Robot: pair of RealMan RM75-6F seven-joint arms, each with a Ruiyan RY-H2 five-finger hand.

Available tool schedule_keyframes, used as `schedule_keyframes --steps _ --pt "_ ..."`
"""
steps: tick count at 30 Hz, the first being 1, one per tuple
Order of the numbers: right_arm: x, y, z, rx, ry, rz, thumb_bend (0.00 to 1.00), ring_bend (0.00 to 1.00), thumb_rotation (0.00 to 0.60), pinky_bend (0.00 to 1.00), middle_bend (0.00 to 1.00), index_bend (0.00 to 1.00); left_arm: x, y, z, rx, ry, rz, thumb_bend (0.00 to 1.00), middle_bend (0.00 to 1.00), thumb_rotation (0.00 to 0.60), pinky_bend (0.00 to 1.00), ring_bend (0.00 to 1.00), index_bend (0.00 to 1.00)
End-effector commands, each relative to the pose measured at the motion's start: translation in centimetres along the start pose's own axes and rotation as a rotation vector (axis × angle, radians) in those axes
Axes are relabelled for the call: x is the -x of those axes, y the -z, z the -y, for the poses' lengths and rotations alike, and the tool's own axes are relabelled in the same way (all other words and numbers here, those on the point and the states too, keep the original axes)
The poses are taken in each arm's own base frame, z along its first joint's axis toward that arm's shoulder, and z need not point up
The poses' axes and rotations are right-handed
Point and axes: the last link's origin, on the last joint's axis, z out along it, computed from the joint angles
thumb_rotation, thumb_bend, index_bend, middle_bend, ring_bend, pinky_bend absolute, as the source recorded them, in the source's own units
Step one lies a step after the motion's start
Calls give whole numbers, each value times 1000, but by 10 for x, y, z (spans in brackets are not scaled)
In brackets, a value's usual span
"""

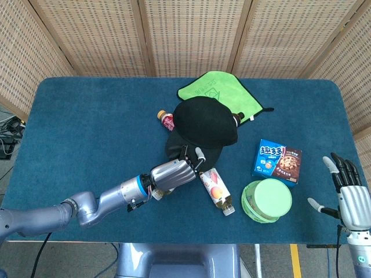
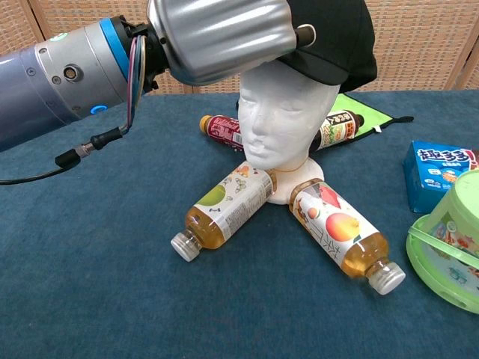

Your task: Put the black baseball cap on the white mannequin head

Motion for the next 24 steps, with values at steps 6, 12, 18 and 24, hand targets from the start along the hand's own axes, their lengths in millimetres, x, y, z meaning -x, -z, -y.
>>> schedule_keyframes --steps 6,12,18,24 --pt "0 0 0 -1 1 -1 51 0 600 0 0 2 1 2 3 -21 -9 7 344 895 600 704 844 541" --pt "1 0 1 -1 4 2 51 0 600 0 0 2 0 4 9 -46 -23 3 306 879 600 695 833 402" --pt "0 0 1 0 3 -2 51 0 600 0 0 3 0 7 12 -54 -27 0 301 874 600 686 827 361" --pt "1 0 1 -2 5 -1 51 0 600 0 0 2 1 12 10 -49 -22 11 271 874 600 683 824 290"
